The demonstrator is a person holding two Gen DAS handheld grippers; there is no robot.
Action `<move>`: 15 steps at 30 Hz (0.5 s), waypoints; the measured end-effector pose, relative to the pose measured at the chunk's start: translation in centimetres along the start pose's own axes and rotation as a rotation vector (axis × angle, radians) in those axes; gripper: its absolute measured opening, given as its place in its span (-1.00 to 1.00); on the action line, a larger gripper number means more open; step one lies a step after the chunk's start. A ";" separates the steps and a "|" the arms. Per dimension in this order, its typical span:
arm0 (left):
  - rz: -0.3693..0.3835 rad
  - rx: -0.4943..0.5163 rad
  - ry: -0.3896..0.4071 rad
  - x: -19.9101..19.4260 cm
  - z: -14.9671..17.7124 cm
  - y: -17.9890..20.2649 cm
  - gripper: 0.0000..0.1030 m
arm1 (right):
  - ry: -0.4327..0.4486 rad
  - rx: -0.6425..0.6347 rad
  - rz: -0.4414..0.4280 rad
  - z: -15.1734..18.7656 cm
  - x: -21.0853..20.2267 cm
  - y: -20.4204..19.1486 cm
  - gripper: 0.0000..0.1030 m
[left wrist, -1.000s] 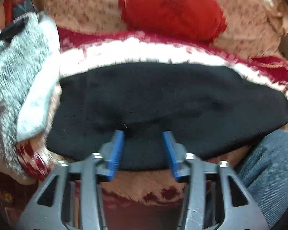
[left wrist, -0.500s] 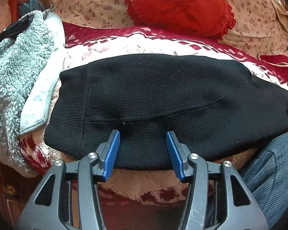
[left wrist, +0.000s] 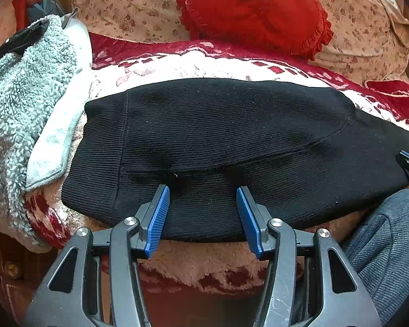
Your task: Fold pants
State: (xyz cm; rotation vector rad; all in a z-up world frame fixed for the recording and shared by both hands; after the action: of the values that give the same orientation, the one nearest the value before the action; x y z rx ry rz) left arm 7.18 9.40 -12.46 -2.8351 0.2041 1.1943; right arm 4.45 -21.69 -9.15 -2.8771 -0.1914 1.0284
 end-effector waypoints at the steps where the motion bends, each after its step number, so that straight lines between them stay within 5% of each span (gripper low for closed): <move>1: 0.002 -0.002 0.002 0.0 0.0 0.0 -0.01 | -0.003 0.018 -0.006 -0.2 -0.3 0.2 -0.66; 5: 0.005 -0.007 0.013 0.0 0.0 -0.1 0.00 | 0.144 0.163 0.056 -1.6 -4.4 3.3 -0.65; 11: 0.005 -0.022 0.029 -0.1 0.0 -0.1 0.01 | 0.374 0.863 0.123 3.2 -12.4 15.5 -0.51; 15: 0.005 -0.026 0.031 -0.1 0.0 0.0 0.01 | 0.361 1.171 -0.001 6.9 -11.9 18.0 -0.49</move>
State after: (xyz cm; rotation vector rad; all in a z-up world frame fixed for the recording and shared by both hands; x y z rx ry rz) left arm 7.10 9.41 -12.38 -2.8787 0.1990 1.1625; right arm -7.50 -40.95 -9.14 -1.8933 0.3297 0.3531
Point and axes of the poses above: each gripper's, at about its wrist camera, not at the fingertips, and x roughly the way its jaws point, y to its right, z to its underside, the point moved 10 cm from there along x, roughly the way its jaws point, and after that the axes turned 10 degrees about y, right-handed, at the moved point
